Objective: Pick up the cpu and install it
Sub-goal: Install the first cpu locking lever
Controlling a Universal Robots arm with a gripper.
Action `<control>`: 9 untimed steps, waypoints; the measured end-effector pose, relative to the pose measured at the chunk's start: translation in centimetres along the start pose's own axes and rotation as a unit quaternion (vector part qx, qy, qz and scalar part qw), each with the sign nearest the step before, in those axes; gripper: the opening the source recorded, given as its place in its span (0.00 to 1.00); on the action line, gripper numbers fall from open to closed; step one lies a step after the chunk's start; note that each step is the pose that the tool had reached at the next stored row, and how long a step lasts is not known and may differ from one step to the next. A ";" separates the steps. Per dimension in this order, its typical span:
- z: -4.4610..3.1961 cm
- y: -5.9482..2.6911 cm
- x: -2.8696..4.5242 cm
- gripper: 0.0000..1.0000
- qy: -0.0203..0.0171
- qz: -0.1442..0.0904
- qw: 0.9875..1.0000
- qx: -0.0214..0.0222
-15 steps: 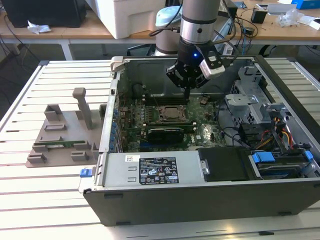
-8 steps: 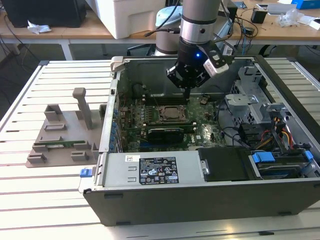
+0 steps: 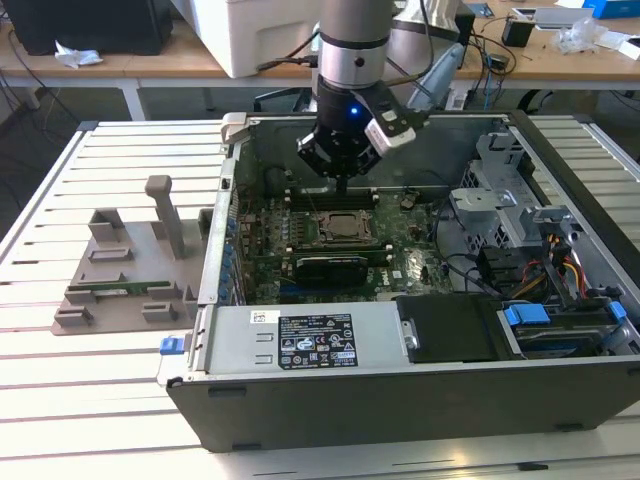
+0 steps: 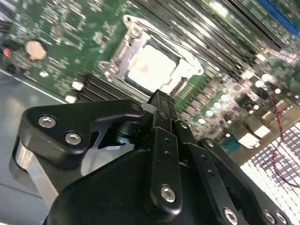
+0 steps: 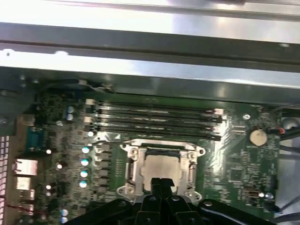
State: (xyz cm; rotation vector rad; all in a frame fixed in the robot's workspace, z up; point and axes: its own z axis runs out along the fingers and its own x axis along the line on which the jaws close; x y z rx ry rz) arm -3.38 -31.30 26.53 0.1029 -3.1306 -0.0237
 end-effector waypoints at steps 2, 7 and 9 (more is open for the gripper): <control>0.02 0.05 0.83 0.11 0.000 0.000 1.000 0.000; 0.09 0.25 3.17 0.11 0.000 0.000 1.000 0.000; 0.13 0.49 4.37 0.11 0.000 0.000 1.000 0.000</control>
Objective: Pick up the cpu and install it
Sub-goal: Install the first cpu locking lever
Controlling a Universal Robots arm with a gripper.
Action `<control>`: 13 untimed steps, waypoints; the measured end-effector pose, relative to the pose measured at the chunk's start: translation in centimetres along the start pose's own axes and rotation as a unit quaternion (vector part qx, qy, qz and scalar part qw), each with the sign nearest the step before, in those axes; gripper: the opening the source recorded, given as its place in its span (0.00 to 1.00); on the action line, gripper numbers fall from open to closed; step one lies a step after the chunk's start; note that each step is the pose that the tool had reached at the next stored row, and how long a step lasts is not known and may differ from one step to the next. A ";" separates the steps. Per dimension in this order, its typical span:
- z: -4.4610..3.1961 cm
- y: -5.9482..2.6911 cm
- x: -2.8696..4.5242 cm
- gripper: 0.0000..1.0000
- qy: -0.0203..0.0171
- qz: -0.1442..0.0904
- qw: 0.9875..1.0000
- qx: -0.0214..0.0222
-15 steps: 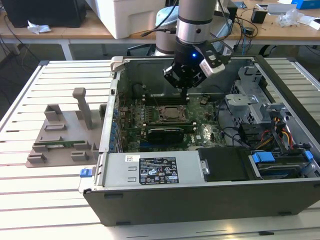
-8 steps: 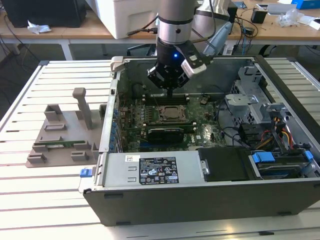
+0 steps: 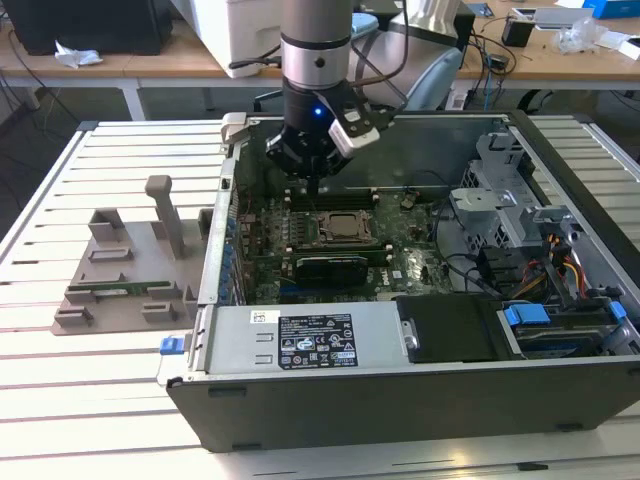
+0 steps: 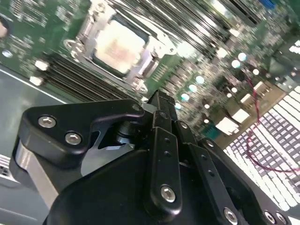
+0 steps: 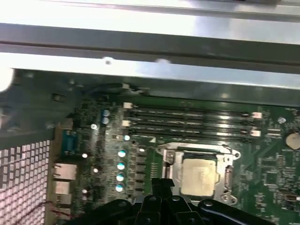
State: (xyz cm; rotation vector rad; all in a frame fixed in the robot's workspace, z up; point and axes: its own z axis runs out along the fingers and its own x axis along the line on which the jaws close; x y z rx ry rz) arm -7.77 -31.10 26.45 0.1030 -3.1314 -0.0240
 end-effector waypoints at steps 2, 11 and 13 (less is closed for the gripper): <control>0.02 0.44 0.72 0.11 0.000 0.000 1.000 0.000; 0.27 2.92 1.97 0.11 0.000 0.000 1.000 -0.002; 0.28 2.93 1.50 0.11 0.000 0.000 1.000 -0.002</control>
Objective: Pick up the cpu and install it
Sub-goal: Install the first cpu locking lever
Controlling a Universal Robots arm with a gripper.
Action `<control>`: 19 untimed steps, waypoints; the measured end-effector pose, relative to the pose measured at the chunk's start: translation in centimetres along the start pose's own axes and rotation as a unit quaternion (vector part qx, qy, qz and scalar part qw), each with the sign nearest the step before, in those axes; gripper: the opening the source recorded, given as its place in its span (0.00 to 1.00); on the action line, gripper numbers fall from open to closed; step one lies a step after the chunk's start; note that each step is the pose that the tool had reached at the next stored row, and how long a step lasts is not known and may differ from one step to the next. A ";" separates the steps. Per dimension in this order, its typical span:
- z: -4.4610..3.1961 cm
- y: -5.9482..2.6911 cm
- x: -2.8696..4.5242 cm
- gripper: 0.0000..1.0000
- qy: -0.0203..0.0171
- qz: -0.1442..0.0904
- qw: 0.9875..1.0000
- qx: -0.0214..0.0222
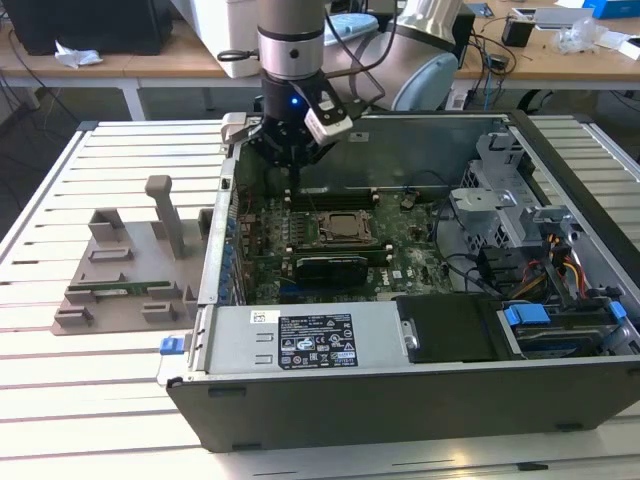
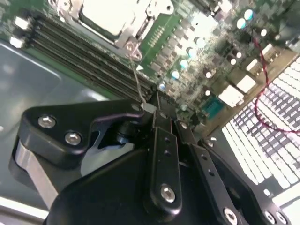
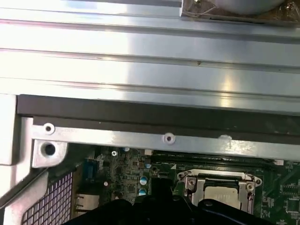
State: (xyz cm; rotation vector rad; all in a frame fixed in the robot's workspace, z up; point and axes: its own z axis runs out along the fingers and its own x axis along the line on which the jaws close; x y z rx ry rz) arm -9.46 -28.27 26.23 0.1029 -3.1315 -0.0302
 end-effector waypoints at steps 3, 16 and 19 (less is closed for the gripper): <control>-0.01 -0.06 -1.07 0.11 0.001 0.000 1.000 0.000; 2.28 -0.40 -5.92 0.11 0.019 0.000 1.000 -0.002; 3.03 -0.38 -5.94 0.11 0.019 0.000 1.000 -0.002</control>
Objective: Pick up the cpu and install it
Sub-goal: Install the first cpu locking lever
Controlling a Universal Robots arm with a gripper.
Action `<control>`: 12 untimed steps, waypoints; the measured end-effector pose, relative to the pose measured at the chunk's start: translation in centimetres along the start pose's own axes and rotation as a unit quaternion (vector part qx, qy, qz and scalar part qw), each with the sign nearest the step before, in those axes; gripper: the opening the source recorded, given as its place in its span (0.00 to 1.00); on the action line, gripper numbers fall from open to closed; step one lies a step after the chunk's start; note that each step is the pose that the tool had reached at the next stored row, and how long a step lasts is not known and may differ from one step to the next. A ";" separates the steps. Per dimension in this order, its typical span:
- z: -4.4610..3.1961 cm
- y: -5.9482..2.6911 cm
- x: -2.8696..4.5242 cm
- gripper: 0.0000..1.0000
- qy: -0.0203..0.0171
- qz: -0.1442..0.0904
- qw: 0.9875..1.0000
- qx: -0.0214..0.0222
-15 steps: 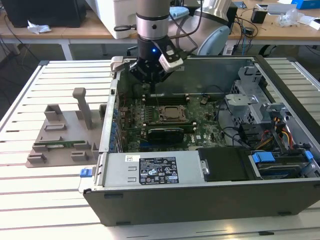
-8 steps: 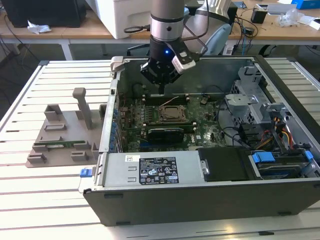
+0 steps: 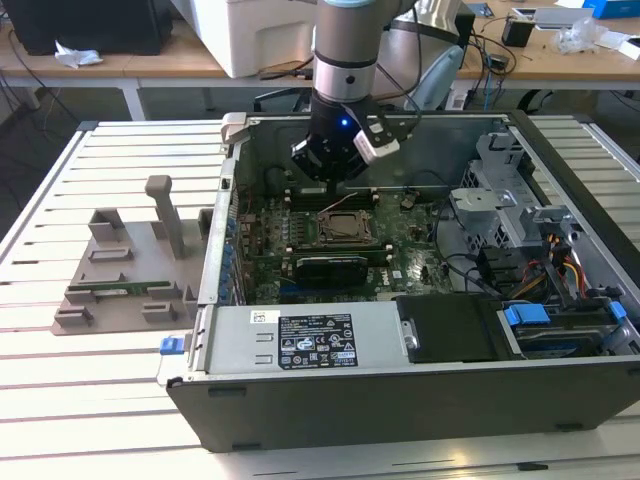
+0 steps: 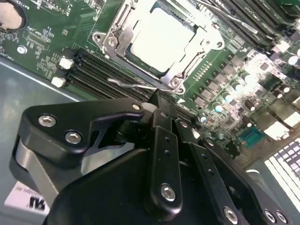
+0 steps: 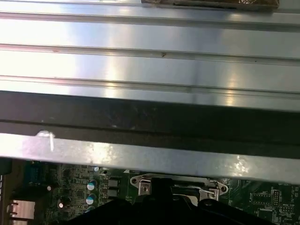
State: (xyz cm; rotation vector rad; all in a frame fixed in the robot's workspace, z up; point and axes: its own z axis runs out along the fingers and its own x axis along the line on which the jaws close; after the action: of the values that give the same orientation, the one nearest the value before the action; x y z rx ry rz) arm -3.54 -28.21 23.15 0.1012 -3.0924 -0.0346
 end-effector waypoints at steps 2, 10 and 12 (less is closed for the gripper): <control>0.40 0.09 -0.03 0.11 0.000 0.000 1.000 0.000; 0.88 0.70 -0.42 0.11 0.000 -0.002 1.000 0.000; 0.97 0.74 -0.72 0.11 0.001 -0.002 1.000 0.000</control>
State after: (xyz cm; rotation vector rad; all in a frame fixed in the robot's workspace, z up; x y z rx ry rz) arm -2.92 -27.40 22.16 0.1066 -3.0906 -0.0349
